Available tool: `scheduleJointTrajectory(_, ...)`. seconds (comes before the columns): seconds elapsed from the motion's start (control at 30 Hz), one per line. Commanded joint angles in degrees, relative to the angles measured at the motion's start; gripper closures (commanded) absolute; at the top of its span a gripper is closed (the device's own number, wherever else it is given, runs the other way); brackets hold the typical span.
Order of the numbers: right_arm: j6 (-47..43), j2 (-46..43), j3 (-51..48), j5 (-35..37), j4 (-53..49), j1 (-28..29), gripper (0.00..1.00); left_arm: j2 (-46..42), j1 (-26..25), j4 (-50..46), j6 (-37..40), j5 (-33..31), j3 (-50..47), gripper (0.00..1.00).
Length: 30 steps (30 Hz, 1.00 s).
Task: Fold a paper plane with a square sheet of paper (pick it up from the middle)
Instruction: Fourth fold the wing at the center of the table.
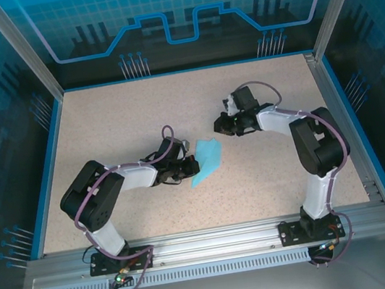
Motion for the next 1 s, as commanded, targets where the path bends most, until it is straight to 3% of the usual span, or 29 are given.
scheduleJointTrajectory(0.0,1.71,1.17,-2.98,-2.58,3.23,3.2,0.91,2.61,0.05,-10.56,1.6,-1.53,-2.31,0.97)
scheduleJointTrajectory(0.2,2.37,5.91,-3.94,-0.46,4.64,4.66,0.93,2.57,0.08,-10.87,1.73,-1.45,-2.12,0.97)
scheduleJointTrajectory(0.7,-0.52,7.48,-0.07,6.58,-0.83,-1.37,0.94,2.39,0.06,-10.94,1.99,-1.44,-2.31,0.97)
scheduleJointTrajectory(0.97,-0.99,5.02,1.73,3.44,-1.35,-2.68,0.92,2.05,0.09,-10.53,1.9,-1.26,-2.78,0.97)
